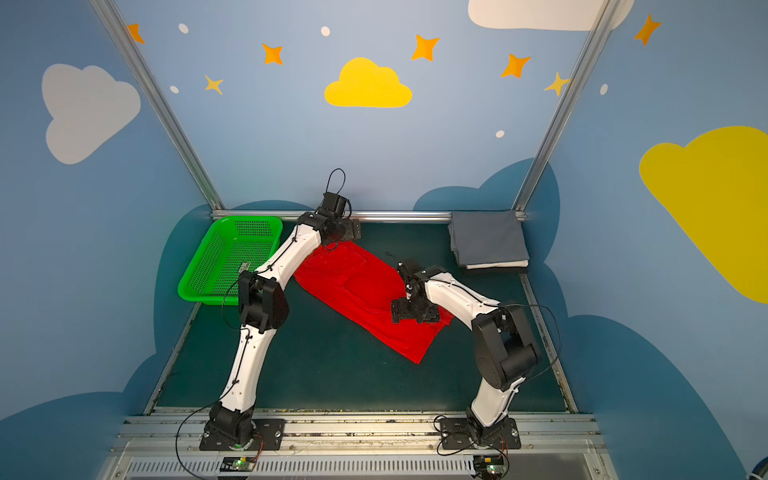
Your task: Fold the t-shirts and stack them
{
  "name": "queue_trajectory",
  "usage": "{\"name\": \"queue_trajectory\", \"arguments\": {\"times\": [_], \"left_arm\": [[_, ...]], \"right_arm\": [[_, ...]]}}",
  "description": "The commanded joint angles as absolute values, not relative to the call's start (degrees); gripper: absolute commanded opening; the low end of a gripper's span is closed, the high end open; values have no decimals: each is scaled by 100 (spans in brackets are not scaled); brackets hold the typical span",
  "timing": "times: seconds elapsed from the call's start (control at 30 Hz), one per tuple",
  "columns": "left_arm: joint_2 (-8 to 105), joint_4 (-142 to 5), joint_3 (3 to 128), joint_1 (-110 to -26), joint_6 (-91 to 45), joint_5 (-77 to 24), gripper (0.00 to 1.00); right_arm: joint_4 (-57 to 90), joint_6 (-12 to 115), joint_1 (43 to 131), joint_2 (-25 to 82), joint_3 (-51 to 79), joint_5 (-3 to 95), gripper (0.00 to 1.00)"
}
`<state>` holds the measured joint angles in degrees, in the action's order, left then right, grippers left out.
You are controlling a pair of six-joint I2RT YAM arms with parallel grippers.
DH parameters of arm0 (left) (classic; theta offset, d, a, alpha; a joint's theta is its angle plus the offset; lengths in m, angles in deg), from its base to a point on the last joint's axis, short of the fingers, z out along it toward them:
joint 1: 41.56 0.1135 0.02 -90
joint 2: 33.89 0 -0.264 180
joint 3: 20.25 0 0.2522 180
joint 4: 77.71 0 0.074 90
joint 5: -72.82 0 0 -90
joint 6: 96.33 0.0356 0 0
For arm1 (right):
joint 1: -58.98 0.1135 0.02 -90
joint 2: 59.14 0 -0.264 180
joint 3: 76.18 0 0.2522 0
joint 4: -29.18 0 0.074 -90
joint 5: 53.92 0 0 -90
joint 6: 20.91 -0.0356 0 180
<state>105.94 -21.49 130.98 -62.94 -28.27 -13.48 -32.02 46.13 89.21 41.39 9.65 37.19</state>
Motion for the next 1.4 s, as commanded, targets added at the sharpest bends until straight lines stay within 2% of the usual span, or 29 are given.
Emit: {"name": "queue_trajectory", "arguments": {"times": [0.0,0.27,0.37,0.57,0.97,1.17,1.37], "left_arm": [[10477,-2096,12669,-6298,-2991,-1035,100],[10006,-2595,11292,-6325,-3585,-1182,100],[10093,-2540,11180,-6259,-3635,-1211,100],[10540,-2308,11542,-6119,-3661,-1492,100],[11940,-1456,13714,-6163,-3575,-2250,100],[12105,-1991,13794,-6409,-3719,-2560,100],[12638,-2359,14474,-6630,-4121,-3142,100]], "right_arm": [[-2897,4728,8761,4531,1497,3401,97],[-2835,4782,8578,5519,2220,3431,95],[-2766,4786,8560,5615,2198,3442,95],[-2823,4783,8561,5706,2085,3497,95],[-2360,4740,8826,5177,903,4102,95],[-2090,4688,8936,4738,119,4467,95],[-1866,4633,9041,4457,-355,4783,95]]}}
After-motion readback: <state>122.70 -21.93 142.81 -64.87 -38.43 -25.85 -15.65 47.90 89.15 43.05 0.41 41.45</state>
